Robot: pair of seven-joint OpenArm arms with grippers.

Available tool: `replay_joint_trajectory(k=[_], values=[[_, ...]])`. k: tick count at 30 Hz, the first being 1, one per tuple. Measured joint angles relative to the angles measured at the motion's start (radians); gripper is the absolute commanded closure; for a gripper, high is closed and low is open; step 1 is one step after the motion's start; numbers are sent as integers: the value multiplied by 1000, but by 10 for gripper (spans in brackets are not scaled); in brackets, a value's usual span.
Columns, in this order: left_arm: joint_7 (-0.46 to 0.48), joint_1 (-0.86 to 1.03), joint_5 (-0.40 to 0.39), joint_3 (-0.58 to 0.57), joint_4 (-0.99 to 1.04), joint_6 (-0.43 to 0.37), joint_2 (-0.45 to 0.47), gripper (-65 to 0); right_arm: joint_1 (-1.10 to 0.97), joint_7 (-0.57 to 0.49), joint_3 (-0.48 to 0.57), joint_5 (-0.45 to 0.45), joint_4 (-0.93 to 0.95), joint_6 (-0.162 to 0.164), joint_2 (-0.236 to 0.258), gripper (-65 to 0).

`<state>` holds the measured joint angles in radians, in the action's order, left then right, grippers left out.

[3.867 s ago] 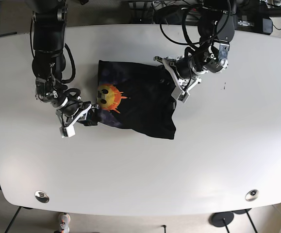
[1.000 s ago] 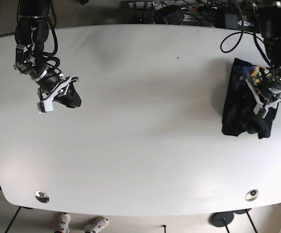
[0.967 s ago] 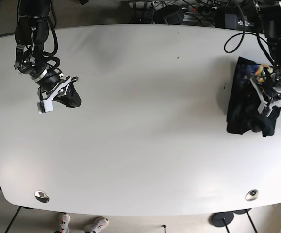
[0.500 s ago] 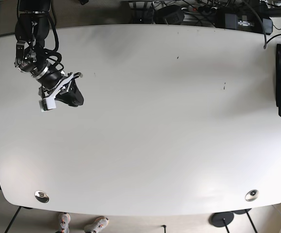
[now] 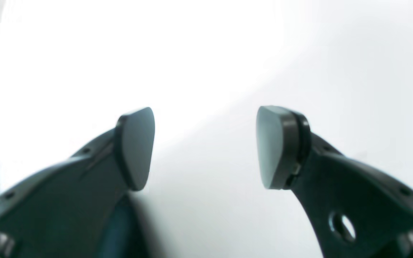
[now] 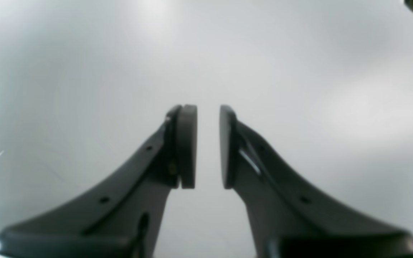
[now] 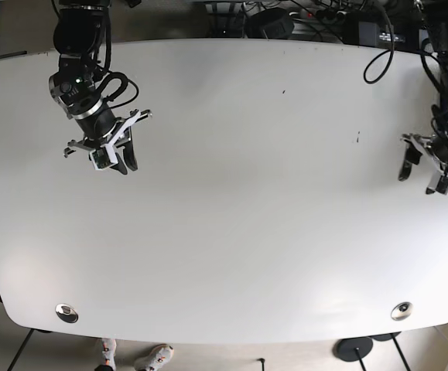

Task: Fold the T-shirt properly

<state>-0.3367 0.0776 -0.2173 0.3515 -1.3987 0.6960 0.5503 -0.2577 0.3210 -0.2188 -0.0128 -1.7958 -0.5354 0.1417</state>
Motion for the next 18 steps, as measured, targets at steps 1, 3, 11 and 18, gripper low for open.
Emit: replay_joint_trajectory(k=[1, 3, 11, 18], values=[[-12, 1, 10, -30, -17, -24, -33, -407, -13, -31, 0, 15, 8, 0, 0, -103], [-11, 8, 10, -63, -85, -96, -114, -407, -37, -90, 0, 38, 13, -1, 0, -103], [-5, 360, 227, -122, -476, -231, -489, -407, -269, -142, -157, -87, -13, -11, -2, -103], [-3, 732, 266, -111, -571, -244, -645, -379, -503, -142, -221, -253, -39, -6, 2, -101]])
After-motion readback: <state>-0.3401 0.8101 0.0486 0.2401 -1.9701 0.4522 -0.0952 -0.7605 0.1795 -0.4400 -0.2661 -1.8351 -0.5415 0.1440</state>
